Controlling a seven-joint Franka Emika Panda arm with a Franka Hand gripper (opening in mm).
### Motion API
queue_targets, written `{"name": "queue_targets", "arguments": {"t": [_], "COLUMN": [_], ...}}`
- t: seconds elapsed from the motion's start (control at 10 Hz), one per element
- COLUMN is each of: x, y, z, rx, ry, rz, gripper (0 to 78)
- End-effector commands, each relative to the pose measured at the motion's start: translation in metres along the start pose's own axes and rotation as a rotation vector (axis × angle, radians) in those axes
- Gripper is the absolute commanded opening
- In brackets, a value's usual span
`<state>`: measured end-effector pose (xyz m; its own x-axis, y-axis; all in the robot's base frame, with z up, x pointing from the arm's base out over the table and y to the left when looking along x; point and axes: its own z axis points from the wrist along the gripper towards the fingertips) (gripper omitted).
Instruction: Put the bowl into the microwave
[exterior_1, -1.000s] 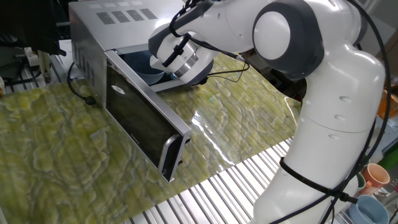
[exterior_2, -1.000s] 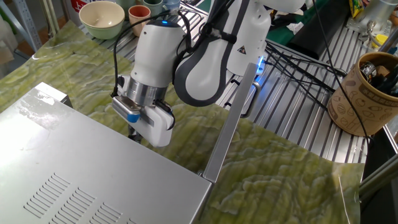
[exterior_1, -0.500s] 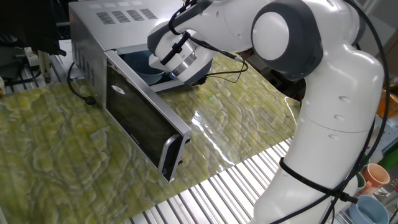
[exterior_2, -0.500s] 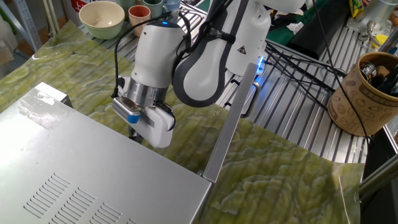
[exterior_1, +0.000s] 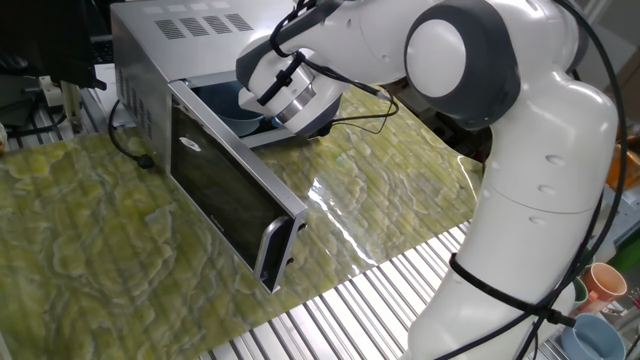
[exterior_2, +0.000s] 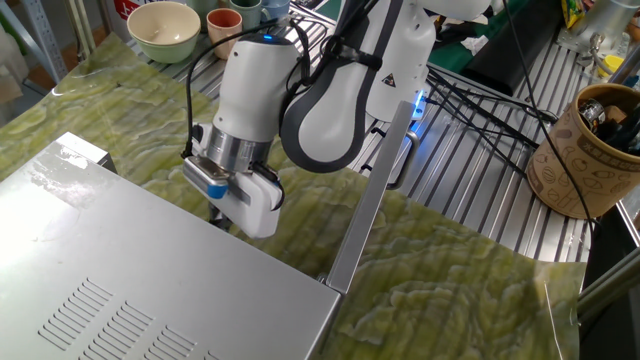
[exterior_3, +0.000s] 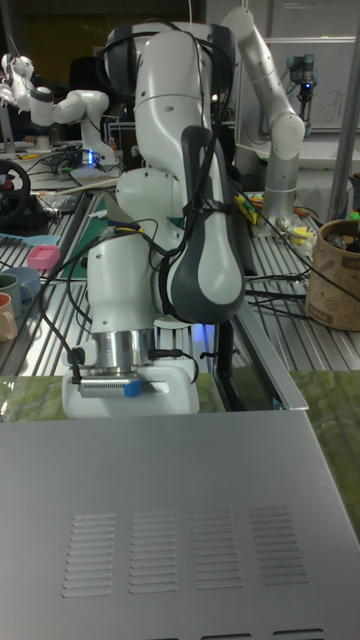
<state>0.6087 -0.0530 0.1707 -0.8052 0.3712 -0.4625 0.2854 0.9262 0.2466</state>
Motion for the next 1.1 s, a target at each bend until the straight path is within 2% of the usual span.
{"name": "queue_targets", "arguments": {"t": [0.1,1.1], "x": [-0.0118,-0.0161], "y": [0.0039,0.0071], "z": [0.0072,0.0065], "rx": [-0.007,-0.007], "ry": [-0.008,-0.015], "rz": [-0.013,-0.008], "gripper": [1.1,1.1]}}
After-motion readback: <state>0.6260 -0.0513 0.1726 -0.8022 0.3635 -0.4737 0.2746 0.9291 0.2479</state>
